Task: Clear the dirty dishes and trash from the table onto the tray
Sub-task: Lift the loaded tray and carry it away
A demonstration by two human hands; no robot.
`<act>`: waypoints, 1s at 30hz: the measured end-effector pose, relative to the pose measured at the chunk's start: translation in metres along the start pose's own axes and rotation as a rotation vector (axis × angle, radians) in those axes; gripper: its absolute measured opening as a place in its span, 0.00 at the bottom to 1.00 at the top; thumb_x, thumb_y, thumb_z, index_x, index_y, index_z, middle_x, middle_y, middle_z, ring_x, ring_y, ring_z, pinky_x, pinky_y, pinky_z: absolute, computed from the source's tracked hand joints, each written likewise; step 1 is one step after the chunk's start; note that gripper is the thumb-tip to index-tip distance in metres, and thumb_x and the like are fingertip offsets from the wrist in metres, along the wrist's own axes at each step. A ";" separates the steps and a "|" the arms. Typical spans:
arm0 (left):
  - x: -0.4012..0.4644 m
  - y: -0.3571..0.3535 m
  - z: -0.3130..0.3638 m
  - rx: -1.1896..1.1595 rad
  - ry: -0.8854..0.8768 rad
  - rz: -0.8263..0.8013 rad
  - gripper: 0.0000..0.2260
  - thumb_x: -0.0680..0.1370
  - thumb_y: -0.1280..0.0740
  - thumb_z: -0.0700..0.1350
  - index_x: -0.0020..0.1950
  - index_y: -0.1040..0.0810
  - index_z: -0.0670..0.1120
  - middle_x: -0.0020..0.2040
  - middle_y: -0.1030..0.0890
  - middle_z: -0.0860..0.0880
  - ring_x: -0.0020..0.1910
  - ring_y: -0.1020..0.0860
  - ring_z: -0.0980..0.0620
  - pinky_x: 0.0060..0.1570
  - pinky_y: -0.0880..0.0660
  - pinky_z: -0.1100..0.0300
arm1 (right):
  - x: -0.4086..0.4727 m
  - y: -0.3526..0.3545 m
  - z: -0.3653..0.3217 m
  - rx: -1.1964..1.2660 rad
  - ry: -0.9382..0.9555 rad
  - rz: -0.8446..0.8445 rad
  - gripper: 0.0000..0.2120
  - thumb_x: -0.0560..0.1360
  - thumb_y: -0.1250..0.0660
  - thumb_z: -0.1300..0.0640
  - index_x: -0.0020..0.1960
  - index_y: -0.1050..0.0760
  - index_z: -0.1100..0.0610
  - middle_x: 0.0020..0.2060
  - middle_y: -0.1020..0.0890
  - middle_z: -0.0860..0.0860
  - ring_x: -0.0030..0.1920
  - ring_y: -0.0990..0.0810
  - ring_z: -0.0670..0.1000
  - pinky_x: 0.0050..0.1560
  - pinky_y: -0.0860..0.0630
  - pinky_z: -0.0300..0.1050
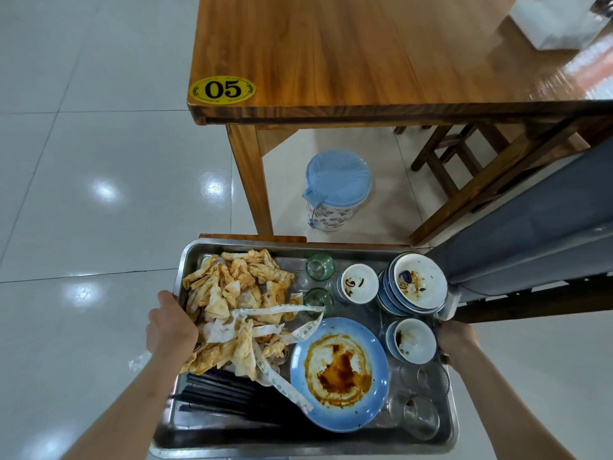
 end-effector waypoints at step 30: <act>0.005 0.000 0.004 0.000 -0.039 -0.015 0.13 0.77 0.44 0.33 0.61 0.35 0.40 0.50 0.25 0.36 0.47 0.26 0.36 0.42 0.28 0.46 | -0.010 0.002 -0.003 -0.197 0.047 -0.002 0.11 0.74 0.34 0.61 0.53 0.23 0.65 0.48 0.19 0.64 0.50 0.20 0.62 0.47 0.23 0.52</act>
Point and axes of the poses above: each hand's wrist, its own x-axis towards the middle knuckle, its own y-axis out of the back of the hand, z = x × y, the point moved 7 cm from there along x, towards the middle knuckle
